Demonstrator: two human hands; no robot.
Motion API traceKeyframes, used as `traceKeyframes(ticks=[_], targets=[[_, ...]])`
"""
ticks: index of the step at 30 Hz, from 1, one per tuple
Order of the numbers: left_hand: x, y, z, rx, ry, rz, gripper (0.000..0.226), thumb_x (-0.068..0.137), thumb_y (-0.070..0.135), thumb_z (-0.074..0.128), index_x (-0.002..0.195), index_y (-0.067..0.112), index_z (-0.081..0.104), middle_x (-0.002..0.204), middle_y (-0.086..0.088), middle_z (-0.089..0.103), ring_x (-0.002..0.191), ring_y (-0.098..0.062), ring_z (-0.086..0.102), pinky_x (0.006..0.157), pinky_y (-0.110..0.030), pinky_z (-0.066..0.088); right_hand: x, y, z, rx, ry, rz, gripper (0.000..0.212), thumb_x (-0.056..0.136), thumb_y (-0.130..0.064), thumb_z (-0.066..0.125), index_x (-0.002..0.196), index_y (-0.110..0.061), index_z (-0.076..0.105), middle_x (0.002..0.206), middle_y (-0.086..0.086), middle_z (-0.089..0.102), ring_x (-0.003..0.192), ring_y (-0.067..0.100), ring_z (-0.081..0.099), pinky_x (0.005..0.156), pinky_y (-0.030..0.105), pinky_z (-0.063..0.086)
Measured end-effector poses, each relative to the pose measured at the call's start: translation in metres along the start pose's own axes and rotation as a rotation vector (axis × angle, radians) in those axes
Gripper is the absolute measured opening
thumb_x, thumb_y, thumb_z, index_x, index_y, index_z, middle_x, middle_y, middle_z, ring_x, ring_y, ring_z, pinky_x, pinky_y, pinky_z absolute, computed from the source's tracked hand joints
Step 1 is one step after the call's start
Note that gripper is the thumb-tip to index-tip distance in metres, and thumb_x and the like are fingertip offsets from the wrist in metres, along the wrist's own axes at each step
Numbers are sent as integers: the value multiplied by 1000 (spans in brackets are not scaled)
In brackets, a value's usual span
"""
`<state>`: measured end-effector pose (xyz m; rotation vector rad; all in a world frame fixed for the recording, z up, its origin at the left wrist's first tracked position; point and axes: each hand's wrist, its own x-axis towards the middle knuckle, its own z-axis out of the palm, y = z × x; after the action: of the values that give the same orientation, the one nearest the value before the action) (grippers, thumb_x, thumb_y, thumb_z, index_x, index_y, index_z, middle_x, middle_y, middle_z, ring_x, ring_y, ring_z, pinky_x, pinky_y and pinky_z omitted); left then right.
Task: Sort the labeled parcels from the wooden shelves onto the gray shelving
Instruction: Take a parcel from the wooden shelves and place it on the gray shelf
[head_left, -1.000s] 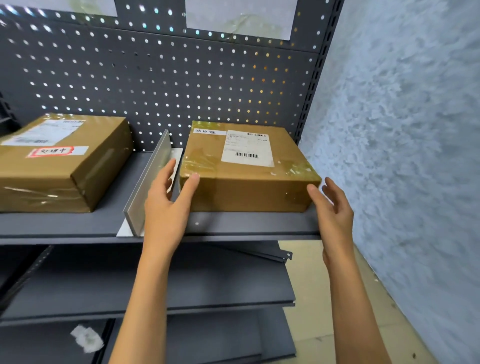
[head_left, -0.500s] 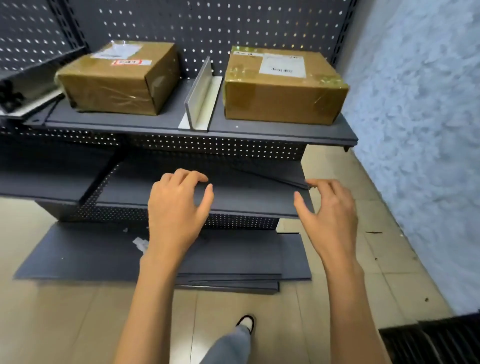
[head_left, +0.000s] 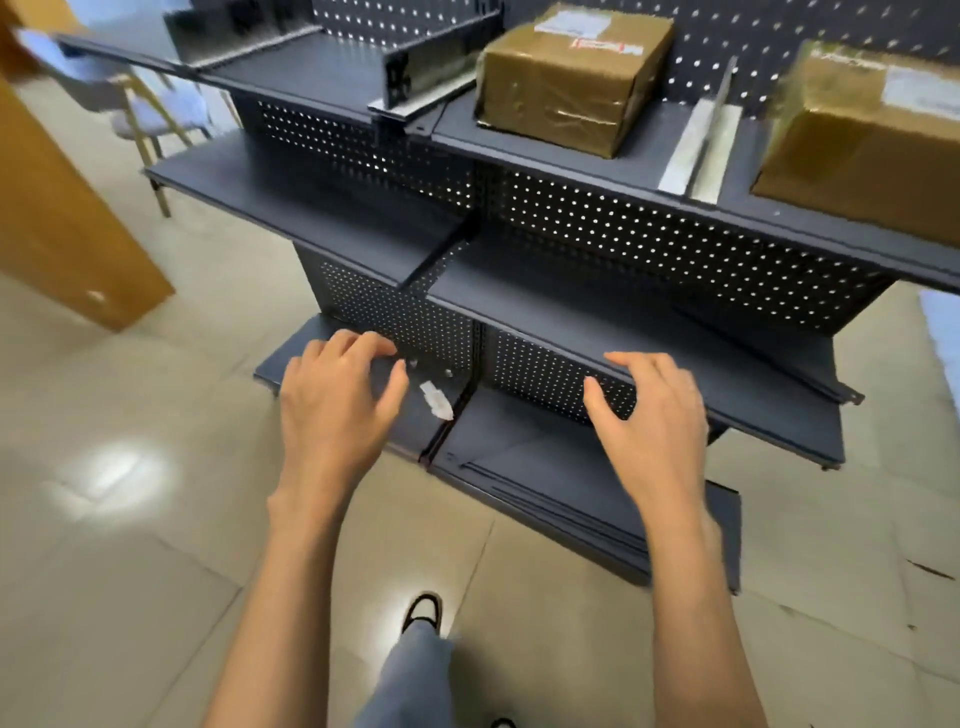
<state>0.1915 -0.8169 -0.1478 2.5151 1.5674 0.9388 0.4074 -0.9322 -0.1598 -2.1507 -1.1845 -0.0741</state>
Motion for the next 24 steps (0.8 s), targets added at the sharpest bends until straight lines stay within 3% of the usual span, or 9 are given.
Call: traceKeyframes(ticks=[6, 13, 19, 24], targets=[[19, -103, -36, 72, 108, -182, 25, 84, 34, 54, 93, 15, 69, 90, -8, 67, 85, -35, 61, 69, -39, 46, 32, -99, 66, 64, -90, -175, 29, 90, -29, 62, 116, -17, 63, 114, 0, 60, 107, 23, 50, 90, 29, 31], [47, -263, -99, 185, 236, -402, 13, 87, 23, 66, 95, 13, 70, 90, -7, 68, 86, -34, 60, 69, -35, 39, 67, -270, 182, 183, -177, -361, 28, 89, -29, 63, 114, -16, 65, 112, 2, 61, 106, 25, 52, 93, 38, 38], [60, -383, -148, 260, 305, -583, 17, 88, 24, 64, 99, 13, 70, 95, -7, 68, 93, -31, 59, 75, -37, 40, 68, -407, 275, 250, -295, -552, 29, 90, -29, 63, 115, -15, 65, 114, 3, 61, 107, 25, 52, 93, 36, 36], [63, -462, -160, 313, 314, -677, 12, 86, 21, 67, 94, 13, 69, 93, -5, 68, 87, -31, 61, 70, -32, 35, 69, -489, 339, 280, -392, -665, 29, 88, -26, 65, 114, -14, 66, 106, 8, 61, 100, 29, 54, 87, 37, 37]])
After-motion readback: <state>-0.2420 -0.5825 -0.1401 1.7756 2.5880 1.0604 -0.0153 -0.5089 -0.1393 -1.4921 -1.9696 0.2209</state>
